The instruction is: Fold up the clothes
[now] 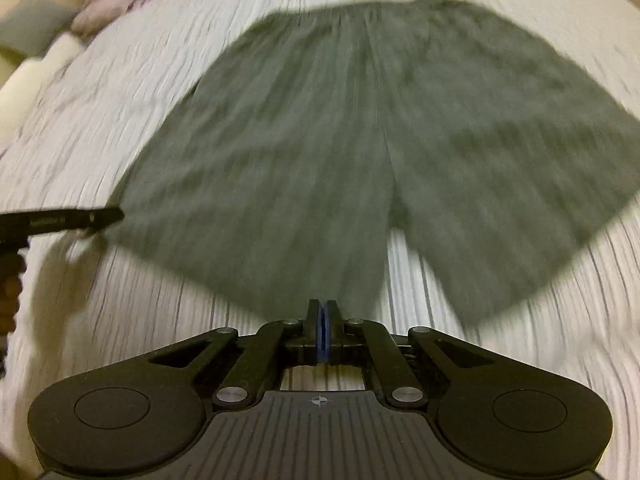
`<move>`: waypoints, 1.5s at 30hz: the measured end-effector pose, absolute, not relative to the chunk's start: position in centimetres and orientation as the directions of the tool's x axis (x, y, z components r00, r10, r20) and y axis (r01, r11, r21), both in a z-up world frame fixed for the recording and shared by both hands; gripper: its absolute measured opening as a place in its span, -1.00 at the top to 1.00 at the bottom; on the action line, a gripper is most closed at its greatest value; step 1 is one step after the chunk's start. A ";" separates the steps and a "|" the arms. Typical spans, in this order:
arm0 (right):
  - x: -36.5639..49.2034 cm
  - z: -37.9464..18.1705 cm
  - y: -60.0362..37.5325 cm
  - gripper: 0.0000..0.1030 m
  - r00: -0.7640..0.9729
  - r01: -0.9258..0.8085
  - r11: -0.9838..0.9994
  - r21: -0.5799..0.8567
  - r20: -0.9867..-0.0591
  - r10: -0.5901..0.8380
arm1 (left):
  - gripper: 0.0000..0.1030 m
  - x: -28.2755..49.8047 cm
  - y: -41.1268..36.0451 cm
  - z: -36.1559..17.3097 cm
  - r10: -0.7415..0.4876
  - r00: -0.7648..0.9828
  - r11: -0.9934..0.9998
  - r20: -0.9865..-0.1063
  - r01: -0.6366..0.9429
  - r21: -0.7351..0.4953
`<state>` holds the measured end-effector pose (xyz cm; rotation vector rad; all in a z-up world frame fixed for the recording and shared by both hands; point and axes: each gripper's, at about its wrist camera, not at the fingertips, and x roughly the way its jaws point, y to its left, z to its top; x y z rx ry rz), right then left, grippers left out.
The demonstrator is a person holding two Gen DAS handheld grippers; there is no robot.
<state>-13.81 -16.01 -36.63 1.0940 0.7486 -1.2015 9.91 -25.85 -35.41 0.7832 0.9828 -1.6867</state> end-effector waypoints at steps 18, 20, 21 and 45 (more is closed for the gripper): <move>-31.1 -37.4 -21.6 0.94 0.170 0.975 0.197 0.099 -0.906 -0.388 | 0.63 -9.1 -16.2 -36.6 -0.444 -0.159 0.049 -0.882 0.978 -0.201; -32.7 -36.7 -19.8 0.94 0.199 0.967 0.216 0.134 -0.927 -0.318 | 0.63 -10.0 -13.9 -36.2 -0.389 -0.135 0.099 -0.911 0.977 -0.187; -33.5 -36.2 -19.1 0.94 0.217 0.964 0.212 0.159 -0.933 -0.287 | 0.63 -10.4 -12.5 -35.4 -0.358 -0.125 0.132 -0.925 0.974 -0.182; -37.9 -13.5 -12.1 -0.86 0.355 0.930 0.284 0.235 -0.778 -0.519 | 0.22 -18.9 -4.1 -11.6 -0.567 0.015 0.154 -0.824 0.984 -0.088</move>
